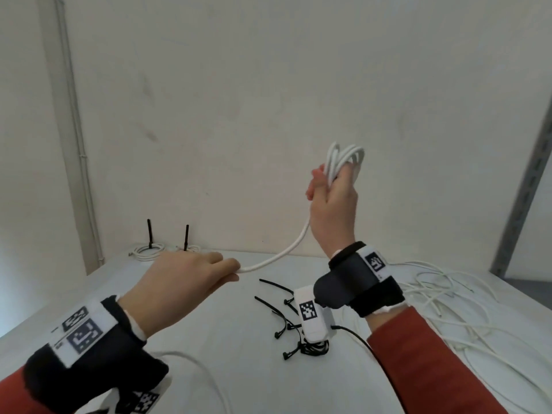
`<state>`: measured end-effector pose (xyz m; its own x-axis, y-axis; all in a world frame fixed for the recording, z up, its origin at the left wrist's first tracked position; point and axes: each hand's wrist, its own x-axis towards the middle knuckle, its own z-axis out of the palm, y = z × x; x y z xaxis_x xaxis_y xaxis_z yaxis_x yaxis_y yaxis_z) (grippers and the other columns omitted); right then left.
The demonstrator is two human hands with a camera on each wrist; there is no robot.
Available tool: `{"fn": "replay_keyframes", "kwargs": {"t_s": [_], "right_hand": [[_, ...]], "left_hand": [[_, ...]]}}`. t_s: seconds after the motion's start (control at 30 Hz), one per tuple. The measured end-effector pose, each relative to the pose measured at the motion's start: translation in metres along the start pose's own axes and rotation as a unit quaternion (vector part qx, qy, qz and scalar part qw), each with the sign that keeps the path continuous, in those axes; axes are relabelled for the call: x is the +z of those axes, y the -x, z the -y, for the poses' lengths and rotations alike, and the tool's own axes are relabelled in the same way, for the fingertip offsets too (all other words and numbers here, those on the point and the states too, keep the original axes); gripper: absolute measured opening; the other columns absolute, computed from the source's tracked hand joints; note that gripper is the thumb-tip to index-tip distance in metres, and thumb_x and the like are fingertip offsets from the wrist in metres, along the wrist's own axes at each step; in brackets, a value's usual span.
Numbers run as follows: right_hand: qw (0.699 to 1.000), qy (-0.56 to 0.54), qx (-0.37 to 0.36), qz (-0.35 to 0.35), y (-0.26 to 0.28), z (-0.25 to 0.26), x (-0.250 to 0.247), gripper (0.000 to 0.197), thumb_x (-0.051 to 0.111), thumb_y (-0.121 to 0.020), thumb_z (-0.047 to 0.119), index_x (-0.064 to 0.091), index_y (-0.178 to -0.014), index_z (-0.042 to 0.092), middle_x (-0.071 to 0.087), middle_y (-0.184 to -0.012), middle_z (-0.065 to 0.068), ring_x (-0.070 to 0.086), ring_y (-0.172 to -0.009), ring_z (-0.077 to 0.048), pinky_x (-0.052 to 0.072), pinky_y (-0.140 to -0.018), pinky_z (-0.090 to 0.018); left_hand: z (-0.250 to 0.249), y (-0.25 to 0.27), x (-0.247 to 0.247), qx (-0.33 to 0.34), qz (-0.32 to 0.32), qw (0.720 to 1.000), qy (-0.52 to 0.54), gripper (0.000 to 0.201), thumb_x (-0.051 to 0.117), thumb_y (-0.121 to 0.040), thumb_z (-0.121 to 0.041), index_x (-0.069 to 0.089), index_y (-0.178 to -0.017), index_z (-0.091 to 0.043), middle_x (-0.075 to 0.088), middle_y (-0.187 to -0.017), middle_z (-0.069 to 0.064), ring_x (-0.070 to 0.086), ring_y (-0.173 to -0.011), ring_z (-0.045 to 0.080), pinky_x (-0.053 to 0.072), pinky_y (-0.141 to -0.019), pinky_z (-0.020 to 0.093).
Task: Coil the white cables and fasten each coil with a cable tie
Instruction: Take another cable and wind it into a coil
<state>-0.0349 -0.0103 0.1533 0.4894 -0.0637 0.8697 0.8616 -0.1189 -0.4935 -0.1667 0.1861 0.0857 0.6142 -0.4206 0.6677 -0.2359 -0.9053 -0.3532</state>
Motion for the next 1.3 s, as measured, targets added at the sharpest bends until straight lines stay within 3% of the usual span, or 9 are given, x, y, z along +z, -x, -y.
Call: {"fn": "replay_keyframes", "kwargs": {"t_s": [0.1,0.2,0.37,0.6,0.73,0.9,1.0,1.1,1.3], "right_hand": [[0.972,0.169,-0.131,0.102,0.009,-0.013,0.006,0.044,0.041,-0.095,0.035,0.05,-0.116,-0.003,0.062,-0.073,-0.011,0.054,-0.065,-0.03,0.039,-0.059,-0.032],[0.906,0.246,-0.235,0.25,0.019,-0.021,0.007,0.037,0.047,-0.094,0.03,0.054,-0.109,-0.002,0.062,-0.069,-0.015,0.055,-0.065,-0.036,0.038,-0.059,-0.033],[0.871,0.179,-0.134,0.437,0.033,-0.022,-0.001,0.016,0.04,-0.094,0.04,0.041,-0.081,0.031,0.045,-0.066,0.008,0.046,-0.062,-0.024,0.031,-0.06,-0.033],[0.893,-0.048,0.037,0.446,0.061,0.009,-0.003,0.073,0.033,-0.076,0.084,0.053,-0.062,0.015,0.045,-0.052,0.006,0.038,-0.043,-0.005,0.031,-0.049,-0.015],[0.876,-0.18,0.173,0.413,0.056,0.025,0.0,0.071,0.026,-0.074,0.079,0.052,-0.06,0.015,0.032,-0.042,0.002,0.028,-0.04,-0.015,0.031,-0.044,-0.022],[0.866,-0.258,0.244,0.352,0.044,0.036,0.009,0.068,0.023,-0.089,0.064,0.05,-0.061,0.008,0.025,-0.036,0.002,0.023,-0.037,-0.016,0.023,-0.051,-0.032],[0.885,-0.249,0.254,0.3,0.044,0.041,0.015,0.07,0.021,-0.097,0.055,0.052,-0.058,0.007,0.028,-0.036,0.0,0.026,-0.035,-0.017,0.027,-0.048,-0.03],[0.893,-0.249,0.271,0.258,0.047,0.043,0.021,0.07,0.027,-0.097,0.056,0.056,-0.06,0.004,0.032,-0.038,-0.002,0.029,-0.033,-0.016,0.029,-0.043,-0.026],[0.95,-0.158,0.174,0.204,0.053,0.03,0.028,0.057,0.039,-0.098,0.046,0.064,-0.082,-0.003,0.06,-0.054,-0.006,0.058,-0.045,-0.021,0.05,-0.049,-0.033]], "left_hand": [[0.001,0.0,-0.009,0.026,0.011,1.0,0.003,0.035,0.027,-0.097,-0.046,0.054,-0.089,-0.027,0.053,-0.06,-0.008,0.047,-0.039,0.021,0.031,-0.033,0.025],[0.009,-0.001,-0.019,0.016,0.015,1.0,0.011,0.036,0.024,-0.097,-0.048,0.055,-0.092,-0.03,0.06,-0.069,-0.009,0.054,-0.045,0.021,0.035,-0.034,0.025],[0.028,0.003,-0.03,-0.061,-0.028,0.995,0.071,0.031,0.025,-0.097,-0.051,0.05,-0.097,-0.031,0.063,-0.078,-0.01,0.061,-0.061,0.024,0.047,-0.044,0.034],[0.035,-0.015,-0.021,-0.183,-0.067,0.967,0.167,0.037,0.032,-0.095,-0.047,0.06,-0.091,-0.024,0.046,-0.061,-0.021,0.045,-0.061,0.012,0.044,-0.059,0.035],[0.029,-0.031,-0.011,-0.219,-0.034,0.937,0.269,0.026,0.04,-0.101,-0.029,0.063,-0.091,-0.022,0.057,-0.068,-0.012,0.049,-0.059,0.003,0.039,-0.062,0.025],[0.014,-0.035,-0.014,-0.227,-0.009,0.798,0.558,0.051,0.03,-0.099,-0.05,0.064,-0.111,-0.014,0.067,-0.105,0.004,0.061,-0.102,0.015,0.047,-0.088,0.027],[0.006,-0.037,-0.016,-0.218,-0.027,0.745,0.63,0.066,0.043,-0.086,-0.066,0.062,-0.111,-0.008,0.064,-0.101,0.018,0.064,-0.098,0.028,0.051,-0.092,0.037],[0.004,-0.041,-0.015,-0.26,-0.047,0.743,0.615,0.036,0.054,-0.089,-0.042,0.061,-0.091,-0.007,0.062,-0.078,0.007,0.063,-0.074,0.017,0.053,-0.075,0.028],[0.006,-0.042,-0.014,-0.268,-0.043,0.786,0.555,0.033,0.047,-0.096,-0.029,0.051,-0.071,-0.007,0.049,-0.058,-0.002,0.048,-0.049,0.004,0.039,-0.055,0.016]]}}
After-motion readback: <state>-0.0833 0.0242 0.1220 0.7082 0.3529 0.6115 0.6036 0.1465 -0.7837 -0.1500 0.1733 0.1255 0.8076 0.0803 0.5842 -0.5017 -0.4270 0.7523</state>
